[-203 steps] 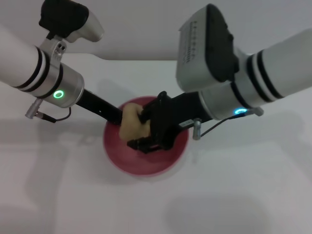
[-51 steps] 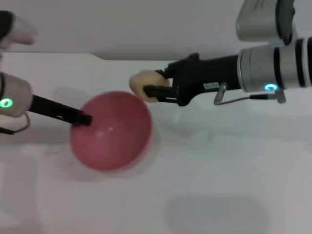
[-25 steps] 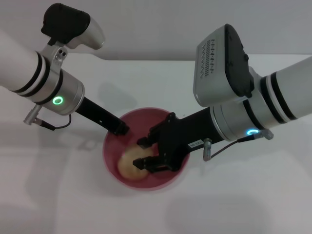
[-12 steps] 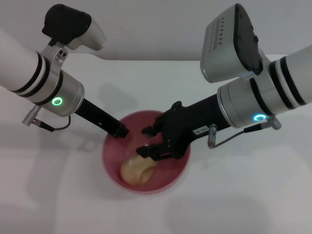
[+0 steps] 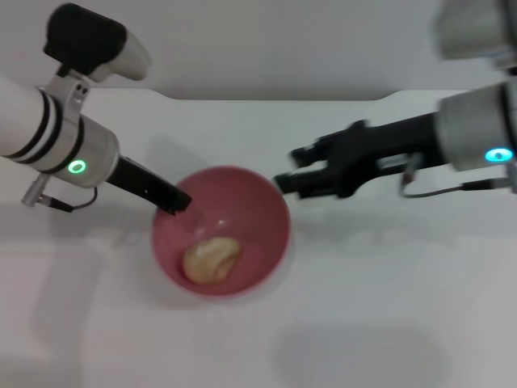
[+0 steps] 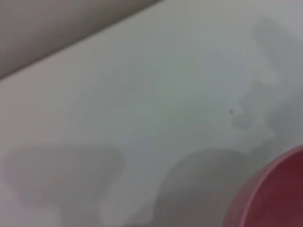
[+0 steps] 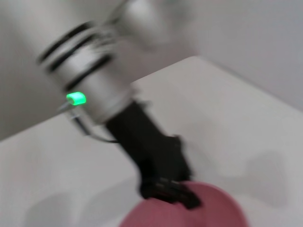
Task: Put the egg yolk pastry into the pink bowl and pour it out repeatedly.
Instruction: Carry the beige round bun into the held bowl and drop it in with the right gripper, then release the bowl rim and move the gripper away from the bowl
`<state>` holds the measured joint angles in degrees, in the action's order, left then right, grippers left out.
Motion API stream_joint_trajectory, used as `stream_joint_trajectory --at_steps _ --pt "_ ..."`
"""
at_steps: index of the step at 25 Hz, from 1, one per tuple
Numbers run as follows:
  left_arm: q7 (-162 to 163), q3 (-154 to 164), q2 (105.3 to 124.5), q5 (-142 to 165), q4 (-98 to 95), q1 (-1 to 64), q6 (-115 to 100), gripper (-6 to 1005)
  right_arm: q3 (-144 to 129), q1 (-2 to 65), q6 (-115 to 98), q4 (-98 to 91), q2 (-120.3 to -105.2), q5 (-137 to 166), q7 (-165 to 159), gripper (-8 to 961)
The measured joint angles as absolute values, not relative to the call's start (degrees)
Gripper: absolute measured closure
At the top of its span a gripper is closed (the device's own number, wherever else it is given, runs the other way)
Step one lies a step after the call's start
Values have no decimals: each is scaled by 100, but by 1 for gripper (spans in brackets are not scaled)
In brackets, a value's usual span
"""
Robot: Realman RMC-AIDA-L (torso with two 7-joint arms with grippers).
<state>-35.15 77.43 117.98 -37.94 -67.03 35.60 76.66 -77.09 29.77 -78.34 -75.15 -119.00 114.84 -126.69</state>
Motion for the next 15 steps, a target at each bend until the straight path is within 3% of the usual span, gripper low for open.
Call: stream_joint_trajectory --at_steps 5,15 --pt "-3530 7748 11786 -3783 -6935 3389 7619 951 -6748 2691 -7843 -7074 -11903 11468 -12647 462" --pt "-3369 8861 11823 -3774 -6769 3657 7655 945 -6042 2322 -7833 -6514 -11881 11116 -12298 463"
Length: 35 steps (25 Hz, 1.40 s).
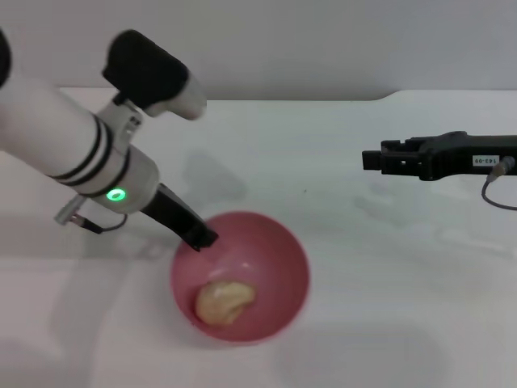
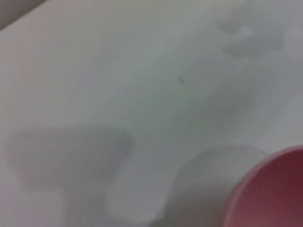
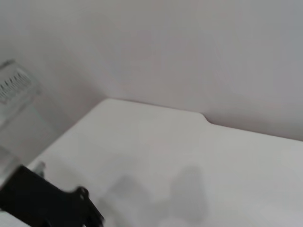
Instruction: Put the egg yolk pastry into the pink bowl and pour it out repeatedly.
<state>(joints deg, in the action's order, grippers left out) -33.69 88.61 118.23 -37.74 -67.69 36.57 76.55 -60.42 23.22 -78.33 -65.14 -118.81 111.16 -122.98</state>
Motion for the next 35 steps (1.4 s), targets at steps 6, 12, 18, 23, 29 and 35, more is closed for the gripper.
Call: stream_joint_trajectory --at_steps 6,12,18,23,29,35 --pt "-3141 8912 11829 -3769 -6686 3805 7521 791 -6036 2293 -7826 -6392 -11869 10937 -12112 462" --pt "-3195 8187 11800 -3819 -6968 3742 7501 651 -6033 2290 -7744 -6295 -11867 10933 -12102 463" --pt "-3811 6929 11781 -4343 -7247 3538 7480 497 -6028 2288 -7661 -6231 -11874 10933 -12098 463" --pt "-5028 5243 11762 -5976 -6971 3250 7634 298 -6013 2280 -7520 -6031 -11874 10765 -12083 463" --pt "-6763 3845 11787 -8279 -5984 2690 7570 205 -5473 2320 -7519 -4859 -11858 9127 -10942 462" --pt "-9278 2727 11836 -9940 -4561 2279 7674 208 -4835 2272 -8050 -2737 -11843 6411 -8957 462"
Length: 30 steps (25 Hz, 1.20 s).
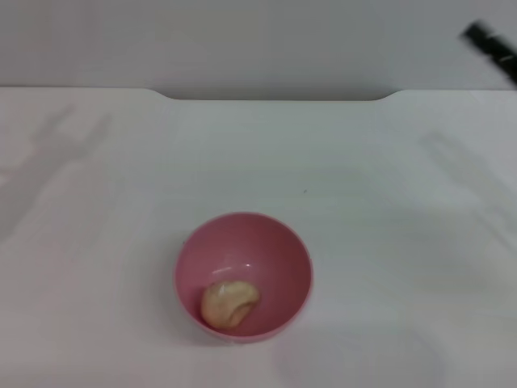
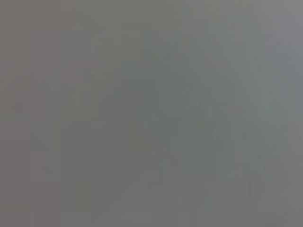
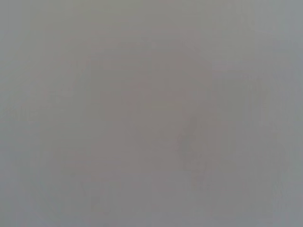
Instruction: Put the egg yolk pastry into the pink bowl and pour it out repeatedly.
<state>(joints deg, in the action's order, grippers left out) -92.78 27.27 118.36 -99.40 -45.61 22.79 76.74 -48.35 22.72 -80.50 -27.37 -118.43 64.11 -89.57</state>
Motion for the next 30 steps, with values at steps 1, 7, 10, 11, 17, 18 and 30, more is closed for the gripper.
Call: stream_joint_trajectory --at_steps 1,7,10,11,17,18,30 --pt "-9706 2580 11845 -10121 -4327 2241 7726 208 -4753 2262 -8167 -2429 -11848 6047 -8683 462" --pt "-13079 1703 11905 -10438 -2971 2200 7855 209 -4583 2285 -8500 -777 -11930 4479 -5901 463" --pt "-14511 1626 11910 -10379 -2509 2168 7631 208 -4565 2489 -8398 69 -11945 4201 -3856 464" --pt "-14908 1625 11910 -10343 -2361 2152 7529 208 -4549 2553 -8369 287 -11952 4135 -3240 464" --pt "-15825 1533 11909 -10280 -1675 2009 7244 212 -4112 2763 -8366 1245 -11976 4068 -1031 465" --pt "-15884 1520 11909 -10262 -1606 1994 7242 213 -4072 2769 -8367 1287 -11977 4073 -978 465" --pt "-16357 533 11909 -9840 -696 1911 7461 213 -4088 2849 -8297 1273 -11967 4087 -989 467"
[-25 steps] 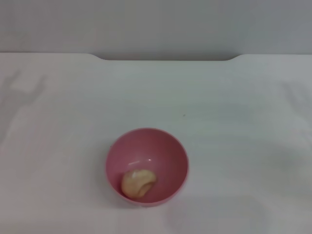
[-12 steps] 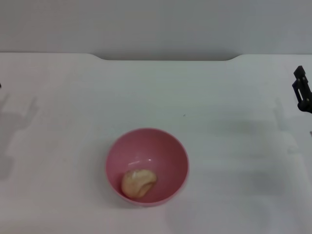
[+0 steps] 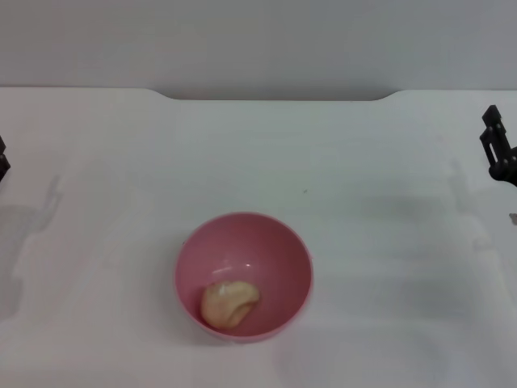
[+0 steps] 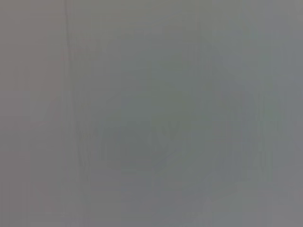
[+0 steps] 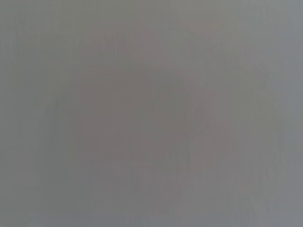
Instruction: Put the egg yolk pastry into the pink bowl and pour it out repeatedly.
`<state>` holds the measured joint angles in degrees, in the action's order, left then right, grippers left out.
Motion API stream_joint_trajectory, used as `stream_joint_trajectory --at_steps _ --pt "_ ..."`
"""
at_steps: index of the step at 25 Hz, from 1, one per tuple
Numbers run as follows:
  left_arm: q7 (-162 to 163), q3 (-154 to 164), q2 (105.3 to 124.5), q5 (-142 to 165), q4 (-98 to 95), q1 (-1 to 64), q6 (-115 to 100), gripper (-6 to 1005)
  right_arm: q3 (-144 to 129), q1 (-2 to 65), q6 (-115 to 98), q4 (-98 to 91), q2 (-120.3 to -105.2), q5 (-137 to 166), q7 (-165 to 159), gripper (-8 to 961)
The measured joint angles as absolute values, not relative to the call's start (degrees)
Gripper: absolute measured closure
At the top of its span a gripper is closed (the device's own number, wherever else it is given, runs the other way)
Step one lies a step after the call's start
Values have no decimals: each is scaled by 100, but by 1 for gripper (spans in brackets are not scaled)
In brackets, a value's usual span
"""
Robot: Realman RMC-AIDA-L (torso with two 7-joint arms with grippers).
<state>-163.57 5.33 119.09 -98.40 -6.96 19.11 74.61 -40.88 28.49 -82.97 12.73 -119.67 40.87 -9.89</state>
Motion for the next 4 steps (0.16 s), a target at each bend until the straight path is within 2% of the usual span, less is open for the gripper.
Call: stream_joint_trajectory --at_steps 4 --pt "-16365 496 11909 -9764 -622 1904 7441 213 -4061 2848 -8133 1217 -11965 4294 -992 467"
